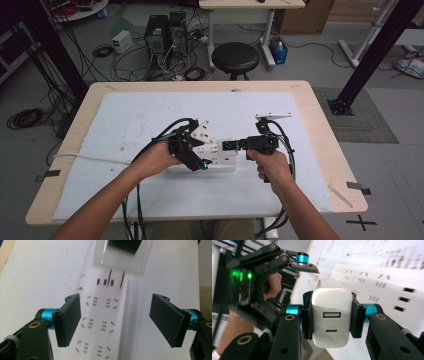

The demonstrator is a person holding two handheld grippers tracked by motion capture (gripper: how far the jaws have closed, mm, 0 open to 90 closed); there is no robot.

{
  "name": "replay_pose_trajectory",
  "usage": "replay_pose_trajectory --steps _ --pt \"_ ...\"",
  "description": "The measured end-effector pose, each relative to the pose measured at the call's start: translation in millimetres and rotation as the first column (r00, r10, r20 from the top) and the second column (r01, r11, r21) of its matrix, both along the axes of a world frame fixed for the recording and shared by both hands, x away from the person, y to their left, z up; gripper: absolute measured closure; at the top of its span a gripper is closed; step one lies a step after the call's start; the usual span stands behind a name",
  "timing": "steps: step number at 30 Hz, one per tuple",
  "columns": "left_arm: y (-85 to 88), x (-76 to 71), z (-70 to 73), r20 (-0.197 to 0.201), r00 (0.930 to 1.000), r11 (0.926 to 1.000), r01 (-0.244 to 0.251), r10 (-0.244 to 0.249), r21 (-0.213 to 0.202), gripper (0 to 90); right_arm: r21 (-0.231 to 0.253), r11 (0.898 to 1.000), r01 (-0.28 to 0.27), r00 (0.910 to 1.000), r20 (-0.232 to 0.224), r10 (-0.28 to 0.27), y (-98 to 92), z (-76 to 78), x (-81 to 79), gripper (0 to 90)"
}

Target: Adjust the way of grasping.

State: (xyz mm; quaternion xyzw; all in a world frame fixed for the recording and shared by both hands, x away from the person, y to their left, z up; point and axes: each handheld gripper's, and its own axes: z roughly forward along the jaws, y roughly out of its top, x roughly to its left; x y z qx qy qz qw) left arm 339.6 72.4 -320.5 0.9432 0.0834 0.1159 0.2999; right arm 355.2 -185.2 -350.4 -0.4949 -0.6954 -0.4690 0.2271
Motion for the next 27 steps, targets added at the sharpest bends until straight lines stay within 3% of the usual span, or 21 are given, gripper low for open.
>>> replay_pose_trajectory --steps 4,7,11,13,14,17,21,23,25,27 --pt "19.9 6.0 -2.0 -0.068 0.9959 0.9981 -0.06 0.061 0.013 20.0 -0.089 0.996 -0.014 0.9971 0.073 0.02 -4.4 8.2 -0.9 62.1" --pt "36.4 9.0 0.0 -0.103 0.9905 0.9959 -0.089 0.09 0.018 20.0 -0.16 0.987 -0.015 0.9915 0.125 0.036 -7.8 15.6 -0.3 62.1" --pt "58.9 12.0 5.2 -0.103 0.9842 0.9874 -0.136 0.144 0.08 20.0 -0.255 0.967 -0.015 0.9849 0.163 0.058 -13.7 24.9 1.6 62.1" --pt "71.1 13.8 6.4 -0.118 0.9796 0.9833 -0.15 0.162 0.102 20.0 -0.31 0.951 -0.017 0.9794 0.186 0.078 -16.3 29.0 2.3 62.1" --pt "77.2 14.7 6.6 -0.127 0.9768 0.9807 -0.159 0.173 0.115 20.0 -0.348 0.937 -0.021 0.9762 0.195 0.094 -17.1 31.3 2.2 62.1" --pt "95.6 18.5 7.2 -0.135 0.9707 0.97 -0.175 0.199 0.169 20.0 -0.467 0.884 -0.027 0.9621 0.228 0.149 -19.2 39.5 1.2 62.1" --pt "115.5 20.8 7.6 -0.133 0.9641 0.9559 -0.198 0.23 0.217 20.0 -0.554 0.832 -0.029 0.9445 0.257 0.204 -23.8 51.0 0.3 62.1" --pt "122.1 20.1 7.5 -0.125 0.9648 0.952 -0.198 0.231 0.234 20.0 -0.592 0.805 -0.037 0.9366 0.26 0.234 -26.6 56.5 0.5 62.0" --pt "128.3 20.9 7.9 -0.128 0.9639 0.9479 -0.197 0.234 0.251 20.0 -0.634 0.773 -0.034 0.9281 0.267 0.26 -29.4 61.2 1.0 62.1" --pt "133.6 22.3 8.4 -0.14 0.9595 0.942 -0.201 0.245 0.269 20.0 -0.68 0.733 -0.033 0.9226 0.261 0.284 -31.9 65.1 1.3 62.0"
